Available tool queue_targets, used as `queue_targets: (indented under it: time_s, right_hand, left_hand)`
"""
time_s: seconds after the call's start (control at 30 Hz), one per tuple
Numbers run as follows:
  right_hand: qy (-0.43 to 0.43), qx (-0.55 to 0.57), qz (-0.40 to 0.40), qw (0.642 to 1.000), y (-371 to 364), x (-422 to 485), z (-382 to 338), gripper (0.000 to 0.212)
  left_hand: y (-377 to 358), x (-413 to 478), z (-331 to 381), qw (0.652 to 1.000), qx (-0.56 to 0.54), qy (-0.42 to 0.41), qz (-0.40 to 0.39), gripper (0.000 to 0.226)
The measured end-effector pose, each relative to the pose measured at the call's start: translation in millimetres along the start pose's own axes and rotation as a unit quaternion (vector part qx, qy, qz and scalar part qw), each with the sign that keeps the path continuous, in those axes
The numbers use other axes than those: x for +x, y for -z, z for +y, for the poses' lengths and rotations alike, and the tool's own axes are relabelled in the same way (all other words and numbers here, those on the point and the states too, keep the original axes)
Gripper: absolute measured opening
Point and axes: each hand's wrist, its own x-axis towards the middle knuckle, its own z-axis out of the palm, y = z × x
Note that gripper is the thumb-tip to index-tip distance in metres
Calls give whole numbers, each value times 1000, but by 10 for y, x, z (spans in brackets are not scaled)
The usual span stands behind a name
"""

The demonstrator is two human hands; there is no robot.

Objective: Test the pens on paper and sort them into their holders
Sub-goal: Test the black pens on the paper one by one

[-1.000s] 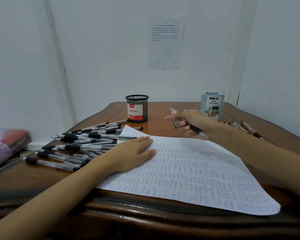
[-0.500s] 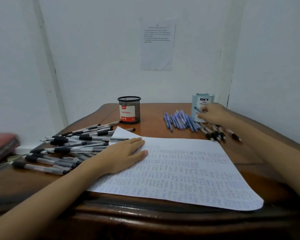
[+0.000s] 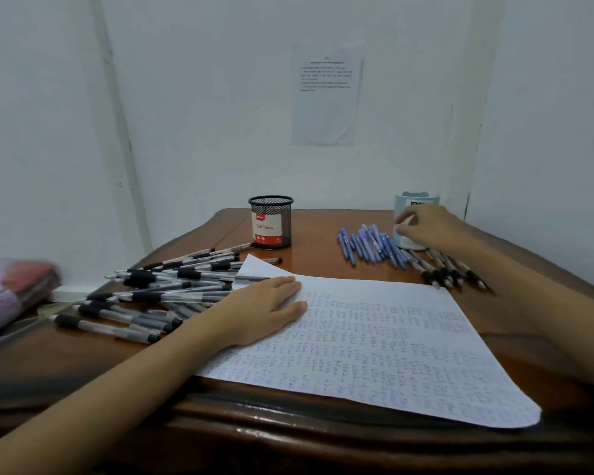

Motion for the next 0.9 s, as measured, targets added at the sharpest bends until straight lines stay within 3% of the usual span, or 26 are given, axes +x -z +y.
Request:
queue_targets:
  time_s: [0.13, 0.27, 0.33, 0.47, 0.6, 0.77, 0.9]
  right_hand:
    - [98, 91, -43, 990, -268, 94, -720, 20]
    - [195, 16, -81, 977, -702, 264, -1305, 30]
    - [250, -18, -84, 965, -928, 305, -1545, 32]
    - [319, -61, -109, 939, -1248, 360, -1862, 37]
    - [348, -68, -161, 921, -1374, 450, -1933, 35]
    - [334, -32, -133, 933, -1435, 557, -1848, 19]
    - [317, 4, -130, 939, -1496, 571, -1797, 13]
  left_hand:
    - [6, -23, -1, 999, 5, -17, 42, 52]
    - [84, -104, -20, 979, 27, -15, 199, 38]
    - [161, -147, -122, 972, 47, 7, 232, 40]
    - [201, -284, -419, 987, 66, 53, 140, 52]
    - [5, -394, -559, 988, 93, 63, 109, 60]
    - [-47, -360, -596, 987, 94, 71, 107, 68]
    - [-46, -371, -587, 988, 96, 71, 103, 61]
